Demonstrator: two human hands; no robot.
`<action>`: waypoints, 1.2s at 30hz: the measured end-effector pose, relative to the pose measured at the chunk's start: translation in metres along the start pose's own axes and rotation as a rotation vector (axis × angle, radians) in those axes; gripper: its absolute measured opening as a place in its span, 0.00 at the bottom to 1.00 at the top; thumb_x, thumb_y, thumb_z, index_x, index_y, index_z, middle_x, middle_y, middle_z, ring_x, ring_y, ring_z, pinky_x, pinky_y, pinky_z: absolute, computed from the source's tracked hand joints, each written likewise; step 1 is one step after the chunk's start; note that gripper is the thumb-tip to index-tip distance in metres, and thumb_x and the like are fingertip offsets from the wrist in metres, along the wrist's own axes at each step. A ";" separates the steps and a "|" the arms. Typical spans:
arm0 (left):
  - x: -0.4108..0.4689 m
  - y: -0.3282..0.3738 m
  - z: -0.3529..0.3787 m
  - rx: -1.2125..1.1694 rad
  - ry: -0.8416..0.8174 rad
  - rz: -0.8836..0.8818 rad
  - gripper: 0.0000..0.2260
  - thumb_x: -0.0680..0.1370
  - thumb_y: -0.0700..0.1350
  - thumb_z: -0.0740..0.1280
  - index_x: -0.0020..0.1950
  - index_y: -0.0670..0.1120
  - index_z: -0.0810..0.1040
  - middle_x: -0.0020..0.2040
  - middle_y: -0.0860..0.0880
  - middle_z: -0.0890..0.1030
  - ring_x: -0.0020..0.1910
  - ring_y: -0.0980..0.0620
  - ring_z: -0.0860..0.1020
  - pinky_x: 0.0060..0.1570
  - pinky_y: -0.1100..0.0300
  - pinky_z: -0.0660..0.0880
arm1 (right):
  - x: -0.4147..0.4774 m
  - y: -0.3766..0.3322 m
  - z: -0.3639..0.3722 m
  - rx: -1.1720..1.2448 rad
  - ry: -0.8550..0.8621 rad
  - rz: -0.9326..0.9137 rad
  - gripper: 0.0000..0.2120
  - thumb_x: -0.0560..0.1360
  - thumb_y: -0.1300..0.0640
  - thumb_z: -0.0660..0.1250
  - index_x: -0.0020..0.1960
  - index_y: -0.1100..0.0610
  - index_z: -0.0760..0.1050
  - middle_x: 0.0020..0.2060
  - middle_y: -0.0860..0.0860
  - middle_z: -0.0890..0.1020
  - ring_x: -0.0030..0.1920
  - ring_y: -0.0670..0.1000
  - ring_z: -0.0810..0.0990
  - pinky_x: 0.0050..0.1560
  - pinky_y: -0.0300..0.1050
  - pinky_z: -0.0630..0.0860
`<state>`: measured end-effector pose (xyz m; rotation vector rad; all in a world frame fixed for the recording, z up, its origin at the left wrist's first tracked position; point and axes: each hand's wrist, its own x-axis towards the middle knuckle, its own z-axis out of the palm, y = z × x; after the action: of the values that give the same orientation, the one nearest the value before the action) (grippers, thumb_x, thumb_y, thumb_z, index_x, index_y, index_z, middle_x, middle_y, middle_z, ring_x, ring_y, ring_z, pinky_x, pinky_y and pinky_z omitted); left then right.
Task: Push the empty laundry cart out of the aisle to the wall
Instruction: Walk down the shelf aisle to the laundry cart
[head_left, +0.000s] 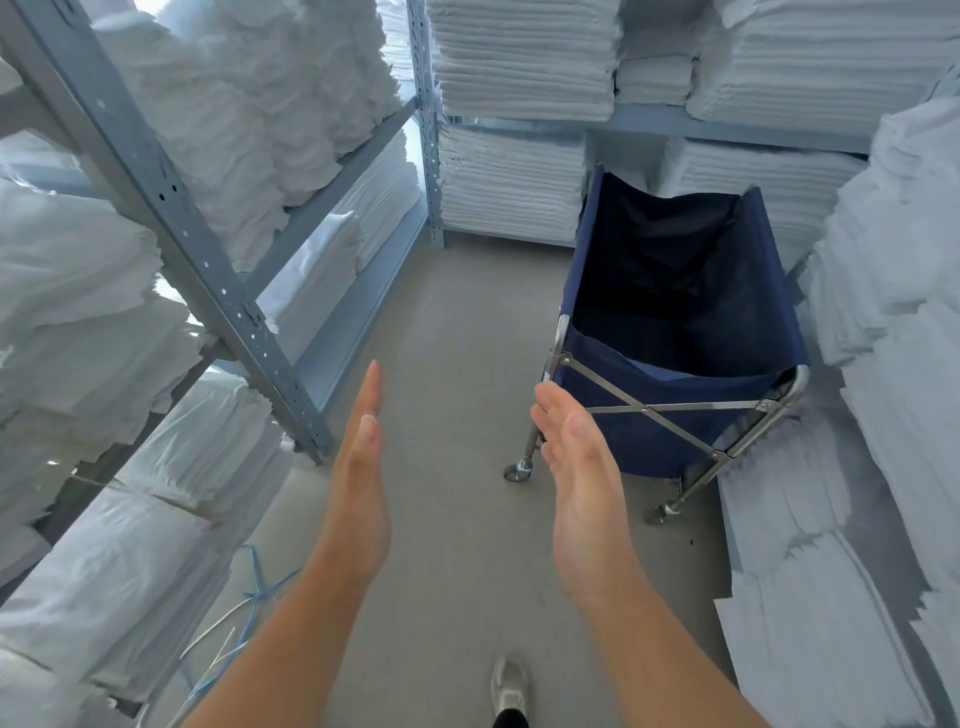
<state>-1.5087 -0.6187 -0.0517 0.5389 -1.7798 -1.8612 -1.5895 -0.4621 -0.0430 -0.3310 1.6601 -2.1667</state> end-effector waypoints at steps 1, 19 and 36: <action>0.009 -0.001 0.003 0.004 0.007 -0.001 0.28 0.73 0.69 0.52 0.73 0.65 0.61 0.79 0.64 0.60 0.78 0.66 0.56 0.80 0.50 0.49 | 0.010 -0.002 -0.001 -0.001 -0.006 0.005 0.28 0.68 0.31 0.61 0.66 0.39 0.74 0.68 0.35 0.77 0.70 0.36 0.72 0.73 0.41 0.64; 0.142 -0.011 0.017 0.024 0.136 0.000 0.32 0.72 0.69 0.53 0.75 0.61 0.60 0.79 0.59 0.61 0.78 0.63 0.58 0.80 0.51 0.50 | 0.161 0.005 0.009 -0.023 -0.101 0.078 0.33 0.68 0.29 0.61 0.70 0.41 0.73 0.70 0.36 0.76 0.71 0.37 0.71 0.75 0.43 0.62; 0.336 -0.039 -0.032 0.077 -0.035 0.001 0.32 0.73 0.77 0.52 0.75 0.68 0.58 0.78 0.69 0.59 0.78 0.67 0.54 0.79 0.52 0.50 | 0.330 0.027 0.097 -0.087 -0.043 0.069 0.33 0.68 0.28 0.61 0.70 0.40 0.73 0.70 0.35 0.75 0.72 0.36 0.70 0.72 0.39 0.64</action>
<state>-1.7591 -0.8471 -0.0727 0.5370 -1.8802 -1.8177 -1.8407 -0.6977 -0.0588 -0.3373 1.7206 -2.0279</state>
